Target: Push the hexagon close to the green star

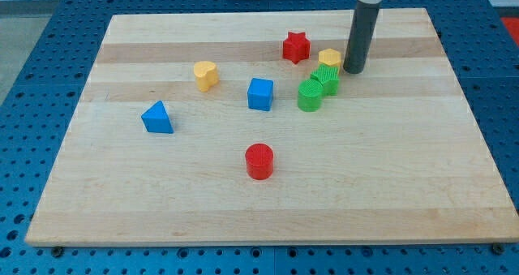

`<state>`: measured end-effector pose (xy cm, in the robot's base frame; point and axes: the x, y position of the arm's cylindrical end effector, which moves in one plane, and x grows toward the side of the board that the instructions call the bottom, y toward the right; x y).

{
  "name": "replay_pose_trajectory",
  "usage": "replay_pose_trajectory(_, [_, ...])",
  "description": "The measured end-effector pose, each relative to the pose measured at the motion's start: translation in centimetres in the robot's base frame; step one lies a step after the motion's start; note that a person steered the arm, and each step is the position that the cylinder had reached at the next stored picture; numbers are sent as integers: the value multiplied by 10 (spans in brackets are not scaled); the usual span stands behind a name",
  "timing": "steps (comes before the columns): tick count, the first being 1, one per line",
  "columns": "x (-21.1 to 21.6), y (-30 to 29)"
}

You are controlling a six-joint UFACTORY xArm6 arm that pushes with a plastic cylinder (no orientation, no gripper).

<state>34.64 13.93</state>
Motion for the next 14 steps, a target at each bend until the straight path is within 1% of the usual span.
replay_pose_trajectory(1, [16, 11])
replay_pose_trajectory(2, [22, 13])
replay_pose_trajectory(8, [22, -26])
replay_pose_trajectory(10, [22, -26])
replay_pose_trajectory(11, [18, -18])
replay_pose_trajectory(13, [-18, -12])
replay_pose_trajectory(14, [-18, -10])
